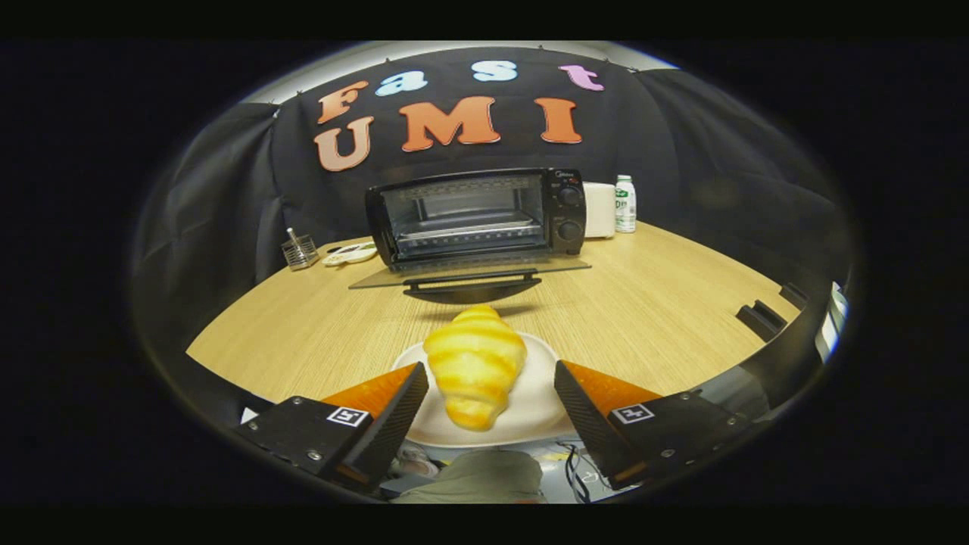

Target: Open the toaster oven, put the food inside, and close the toaster oven door.

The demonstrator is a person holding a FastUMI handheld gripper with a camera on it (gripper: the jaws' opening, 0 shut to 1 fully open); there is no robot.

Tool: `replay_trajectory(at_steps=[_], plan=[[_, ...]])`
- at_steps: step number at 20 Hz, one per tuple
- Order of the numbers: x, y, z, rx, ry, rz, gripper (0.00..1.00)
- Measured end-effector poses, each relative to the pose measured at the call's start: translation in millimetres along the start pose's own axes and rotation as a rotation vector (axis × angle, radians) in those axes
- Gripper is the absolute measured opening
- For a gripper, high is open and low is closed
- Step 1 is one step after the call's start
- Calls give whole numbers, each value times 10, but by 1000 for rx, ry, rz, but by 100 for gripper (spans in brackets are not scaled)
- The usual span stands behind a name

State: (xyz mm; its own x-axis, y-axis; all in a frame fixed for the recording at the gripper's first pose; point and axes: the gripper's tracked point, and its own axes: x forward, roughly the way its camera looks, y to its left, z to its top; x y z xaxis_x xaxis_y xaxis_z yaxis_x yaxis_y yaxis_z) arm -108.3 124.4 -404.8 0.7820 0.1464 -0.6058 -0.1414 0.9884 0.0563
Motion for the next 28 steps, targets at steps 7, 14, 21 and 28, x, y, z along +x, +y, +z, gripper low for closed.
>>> replay_trajectory(at_steps=[7,14,21,28], plan=[[89,73,-152,-81,5,-43,81],[-63,42,-79,-58,-15,-32,50],[-271,102,214,-67,-67,-1,46],[-374,162,849,-101,-157,22,45]])
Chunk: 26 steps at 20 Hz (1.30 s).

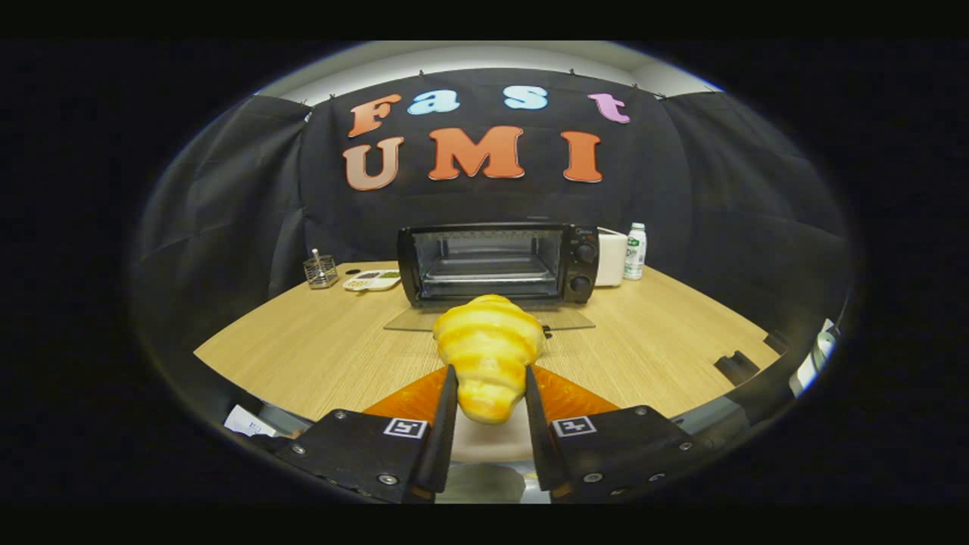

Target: Open the toaster oven, put the food inside, and close the toaster oven door.

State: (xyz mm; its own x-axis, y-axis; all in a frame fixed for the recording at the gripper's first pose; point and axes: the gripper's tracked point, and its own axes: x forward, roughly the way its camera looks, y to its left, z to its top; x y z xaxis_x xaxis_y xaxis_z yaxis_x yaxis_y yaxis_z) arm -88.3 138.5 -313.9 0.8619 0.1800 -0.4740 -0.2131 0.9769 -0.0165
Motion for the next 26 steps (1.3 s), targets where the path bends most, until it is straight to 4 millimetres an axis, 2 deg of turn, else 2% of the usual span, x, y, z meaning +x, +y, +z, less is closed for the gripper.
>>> replay_trajectory(at_steps=[5,9,14,18,21,26], plan=[[329,24,513,-28,-47,4,45],[719,93,734,-32,-27,9,45],[1306,203,782,-42,43,23,46],[1748,300,683,-11,106,30,46],[1961,370,692,57,110,47,46],[2180,367,821,233,96,80,46]])
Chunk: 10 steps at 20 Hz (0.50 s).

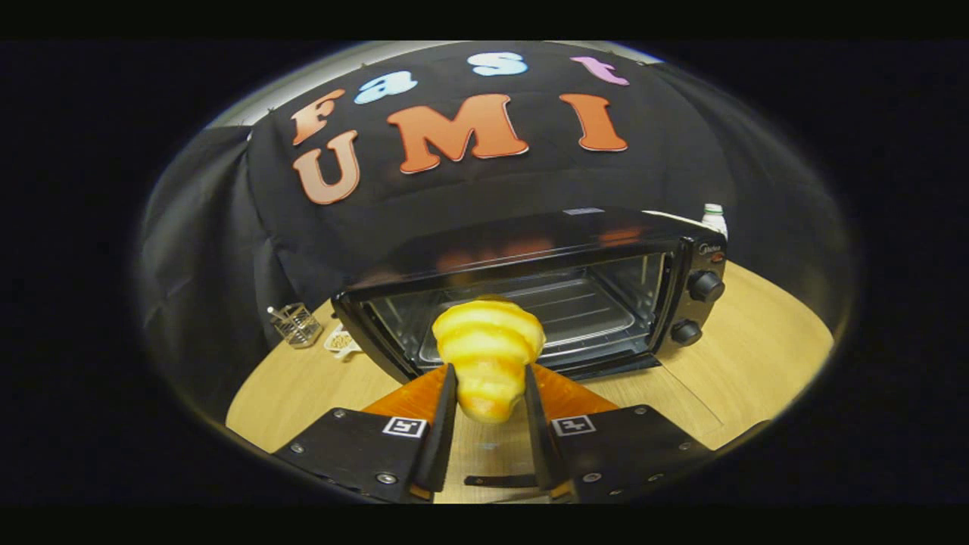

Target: Open the toaster oven, put the food inside, and close the toaster oven door.

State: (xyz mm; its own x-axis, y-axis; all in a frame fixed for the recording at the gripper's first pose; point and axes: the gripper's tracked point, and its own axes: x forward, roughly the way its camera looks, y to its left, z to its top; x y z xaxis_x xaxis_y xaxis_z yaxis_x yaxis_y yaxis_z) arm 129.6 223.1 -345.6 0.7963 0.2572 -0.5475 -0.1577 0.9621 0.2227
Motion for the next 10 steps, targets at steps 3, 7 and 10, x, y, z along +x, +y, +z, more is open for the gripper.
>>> replay_trajectory(at_steps=[3,7,10], plan=[[95,-30,86,94,-13,13,46],[248,-143,139,142,-29,-12,46],[346,-192,230,188,-48,-17,45]])
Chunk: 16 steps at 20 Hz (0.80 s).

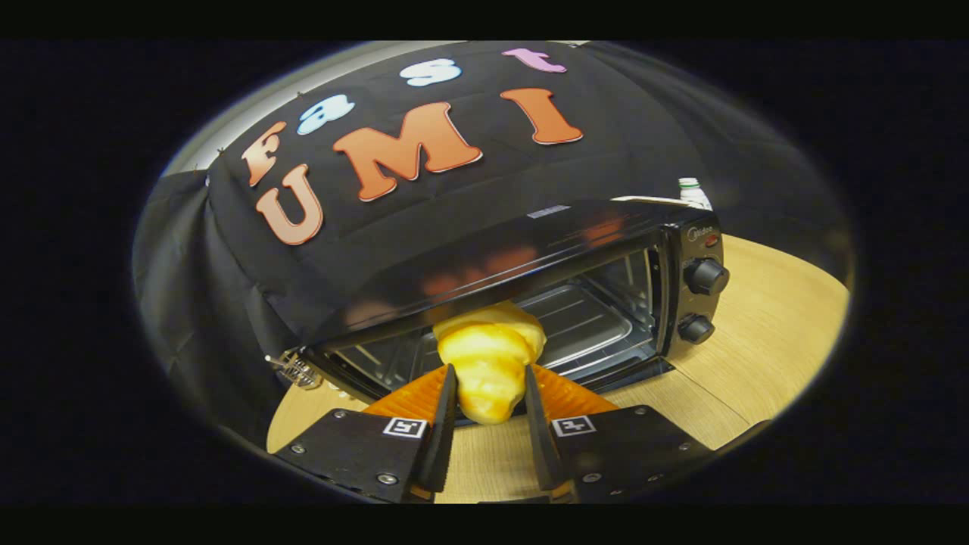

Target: Open the toaster oven, put the food inside, and close the toaster oven door.

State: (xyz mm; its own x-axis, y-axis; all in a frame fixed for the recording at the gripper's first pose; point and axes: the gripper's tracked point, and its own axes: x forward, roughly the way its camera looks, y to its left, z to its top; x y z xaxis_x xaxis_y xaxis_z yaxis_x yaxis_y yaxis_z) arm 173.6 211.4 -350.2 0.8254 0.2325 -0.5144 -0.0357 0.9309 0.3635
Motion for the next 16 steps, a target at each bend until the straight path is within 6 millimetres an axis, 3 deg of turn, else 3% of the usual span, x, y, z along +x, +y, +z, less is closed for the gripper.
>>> replay_trajectory(at_steps=[3,7,10,16], plan=[[119,-124,26,-2,1,-57,50],[49,-129,82,-47,-24,-51,71],[-206,-120,81,-111,-49,-48,99],[-1054,28,125,-241,-149,-4,98]])
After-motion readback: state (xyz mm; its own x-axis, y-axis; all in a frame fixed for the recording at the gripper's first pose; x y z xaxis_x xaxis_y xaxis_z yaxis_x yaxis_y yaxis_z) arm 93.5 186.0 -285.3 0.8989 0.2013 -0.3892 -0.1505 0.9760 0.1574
